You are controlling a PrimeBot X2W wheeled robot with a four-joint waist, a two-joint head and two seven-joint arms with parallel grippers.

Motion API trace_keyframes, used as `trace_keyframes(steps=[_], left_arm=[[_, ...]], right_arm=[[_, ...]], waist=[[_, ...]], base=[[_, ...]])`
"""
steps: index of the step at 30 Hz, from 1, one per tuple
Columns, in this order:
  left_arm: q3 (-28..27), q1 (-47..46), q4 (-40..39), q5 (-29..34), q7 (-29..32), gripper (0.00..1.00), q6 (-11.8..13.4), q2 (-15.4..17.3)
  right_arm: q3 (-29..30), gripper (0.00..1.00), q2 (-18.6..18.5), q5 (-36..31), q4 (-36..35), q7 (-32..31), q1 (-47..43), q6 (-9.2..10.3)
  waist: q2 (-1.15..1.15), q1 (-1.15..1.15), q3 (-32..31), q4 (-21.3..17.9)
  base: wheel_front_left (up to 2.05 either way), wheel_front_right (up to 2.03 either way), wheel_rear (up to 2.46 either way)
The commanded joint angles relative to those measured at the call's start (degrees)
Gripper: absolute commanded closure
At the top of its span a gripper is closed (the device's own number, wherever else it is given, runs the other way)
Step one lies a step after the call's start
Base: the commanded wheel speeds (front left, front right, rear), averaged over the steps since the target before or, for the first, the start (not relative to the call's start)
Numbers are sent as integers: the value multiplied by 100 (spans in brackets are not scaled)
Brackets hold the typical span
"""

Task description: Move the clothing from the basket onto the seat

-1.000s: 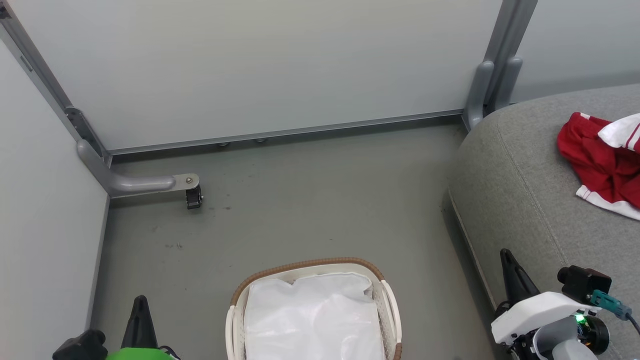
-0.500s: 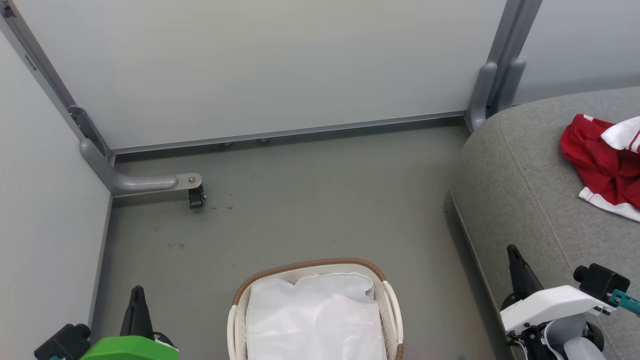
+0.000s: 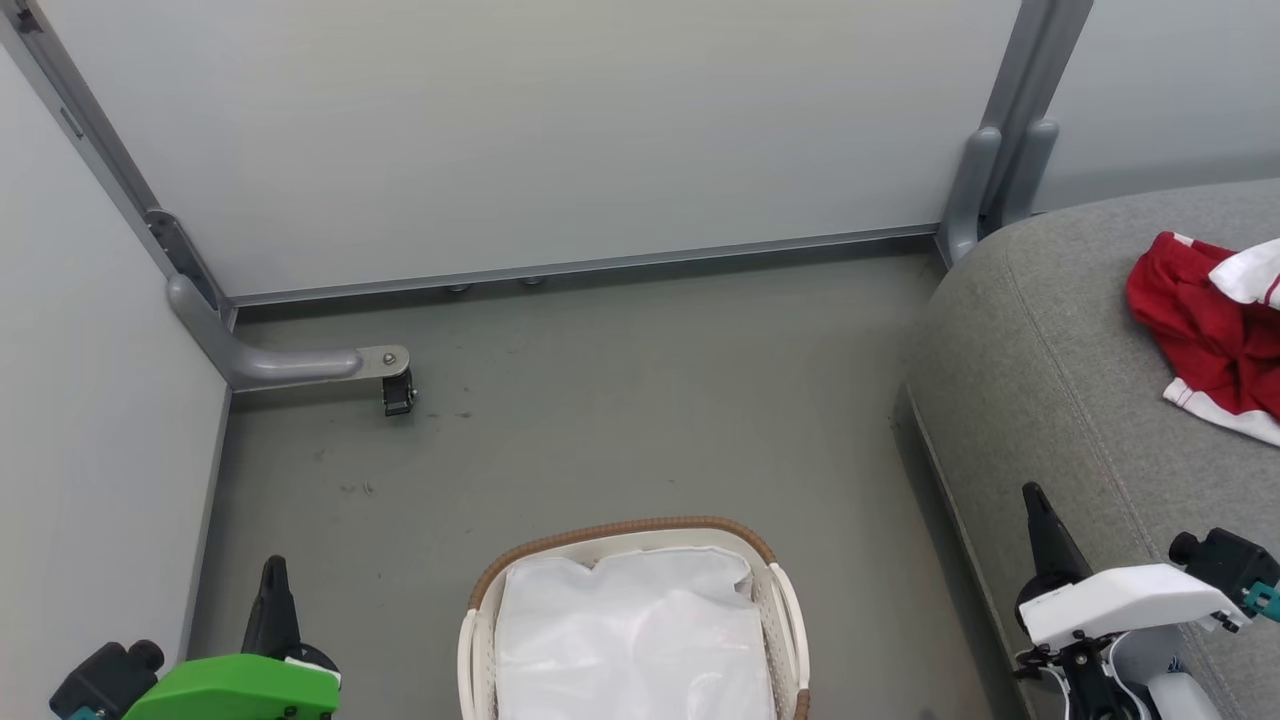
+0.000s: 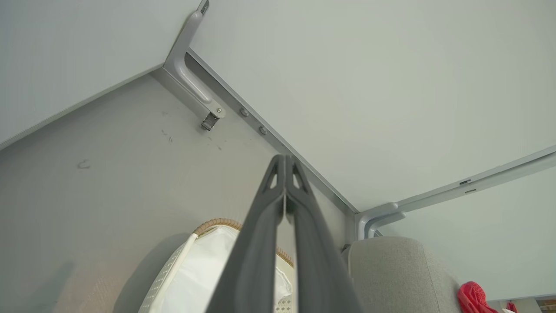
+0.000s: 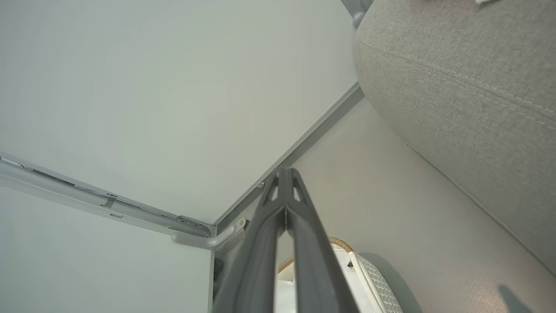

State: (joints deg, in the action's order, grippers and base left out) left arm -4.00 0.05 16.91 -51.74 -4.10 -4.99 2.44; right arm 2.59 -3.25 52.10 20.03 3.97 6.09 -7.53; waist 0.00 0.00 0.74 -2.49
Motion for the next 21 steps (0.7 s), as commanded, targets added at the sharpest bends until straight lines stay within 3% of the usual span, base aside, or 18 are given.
trace_keyframes(steps=[1, 21], left_arm=[[-38, -191, -88, -186, 34, 100, -29, 38], [-109, -347, -158, -1434, 364, 100, -110, 47]], right_arm=[[35, 100, -20, 181, -102, -39, 48, 3], [157, 100, -4, 1416, -272, -370, 41, 4]], waist=[[0, 0, -1, 4], [0, 0, -15, 66]], base=[[0, 0, 0], [0, 0, 0]])
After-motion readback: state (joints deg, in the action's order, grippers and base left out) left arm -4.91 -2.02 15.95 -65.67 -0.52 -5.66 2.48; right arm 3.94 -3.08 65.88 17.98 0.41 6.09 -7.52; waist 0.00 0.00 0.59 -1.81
